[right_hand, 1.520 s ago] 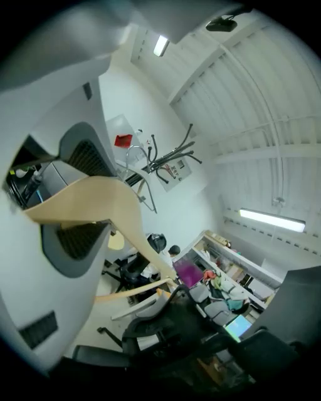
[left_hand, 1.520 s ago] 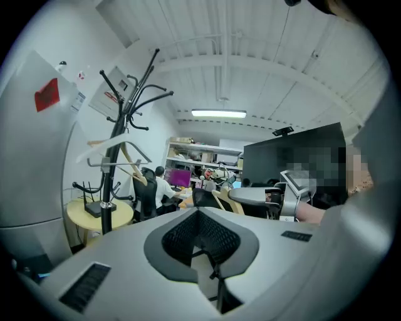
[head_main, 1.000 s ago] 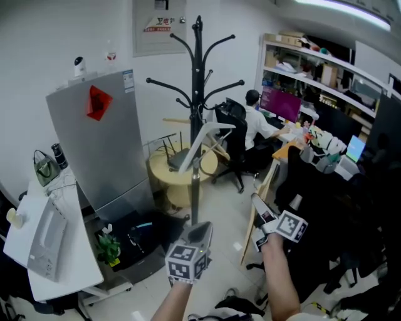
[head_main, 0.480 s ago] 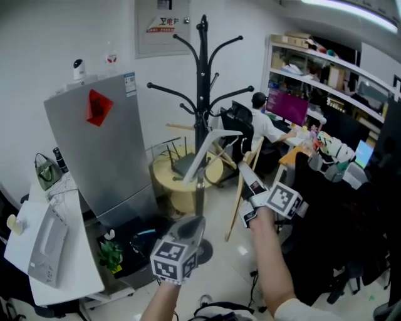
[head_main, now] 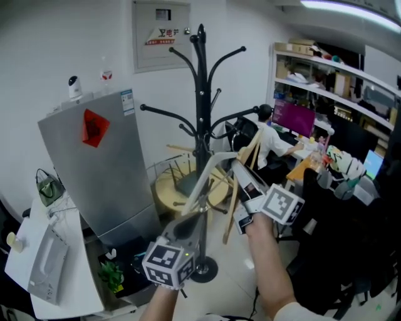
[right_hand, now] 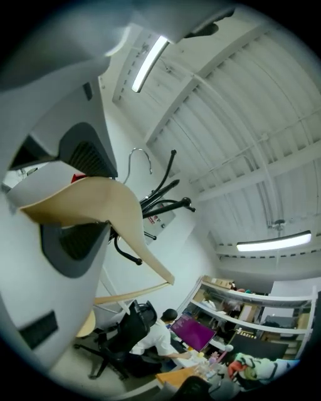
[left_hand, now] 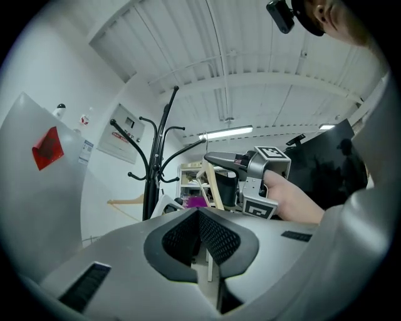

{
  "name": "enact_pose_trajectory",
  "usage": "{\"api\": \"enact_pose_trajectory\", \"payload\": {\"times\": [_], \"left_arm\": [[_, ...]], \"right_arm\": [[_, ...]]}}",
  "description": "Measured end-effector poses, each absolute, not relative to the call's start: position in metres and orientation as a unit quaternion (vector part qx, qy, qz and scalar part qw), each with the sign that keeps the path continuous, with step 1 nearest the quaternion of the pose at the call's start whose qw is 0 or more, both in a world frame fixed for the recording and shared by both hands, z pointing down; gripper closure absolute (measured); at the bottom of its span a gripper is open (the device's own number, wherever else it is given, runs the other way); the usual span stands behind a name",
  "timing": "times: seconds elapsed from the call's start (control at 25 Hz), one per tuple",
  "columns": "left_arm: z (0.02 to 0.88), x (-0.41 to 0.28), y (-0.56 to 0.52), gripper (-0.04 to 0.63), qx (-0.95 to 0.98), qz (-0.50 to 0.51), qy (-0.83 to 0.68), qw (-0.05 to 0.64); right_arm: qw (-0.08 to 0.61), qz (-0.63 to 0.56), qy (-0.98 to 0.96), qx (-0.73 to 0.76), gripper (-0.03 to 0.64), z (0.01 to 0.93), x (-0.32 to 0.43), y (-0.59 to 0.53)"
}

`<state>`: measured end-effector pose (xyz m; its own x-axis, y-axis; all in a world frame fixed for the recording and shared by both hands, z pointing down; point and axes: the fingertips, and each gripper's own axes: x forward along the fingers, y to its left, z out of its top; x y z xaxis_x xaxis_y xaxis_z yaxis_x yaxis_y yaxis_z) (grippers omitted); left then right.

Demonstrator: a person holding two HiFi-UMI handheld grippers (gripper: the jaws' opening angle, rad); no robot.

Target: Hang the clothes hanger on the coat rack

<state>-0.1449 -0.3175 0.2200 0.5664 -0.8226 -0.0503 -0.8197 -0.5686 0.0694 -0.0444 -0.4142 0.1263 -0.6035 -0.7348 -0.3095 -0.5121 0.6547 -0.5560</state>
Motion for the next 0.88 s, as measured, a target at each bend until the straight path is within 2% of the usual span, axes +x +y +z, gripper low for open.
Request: {"api": "enact_pose_trajectory", "payload": {"times": [0.48,0.88], "left_arm": [[0.198,-0.142,-0.359,0.598,0.915,-0.058,-0.398,0.013],[0.193,-0.165,-0.385,0.598,0.946,-0.059,-0.320,0.014]], "right_arm": [[0.296,-0.187,0.859,-0.374,0.370,0.082,-0.056,-0.453],[0.325,-0.180,0.800,-0.471,0.370,0.075,-0.034,-0.494]]}}
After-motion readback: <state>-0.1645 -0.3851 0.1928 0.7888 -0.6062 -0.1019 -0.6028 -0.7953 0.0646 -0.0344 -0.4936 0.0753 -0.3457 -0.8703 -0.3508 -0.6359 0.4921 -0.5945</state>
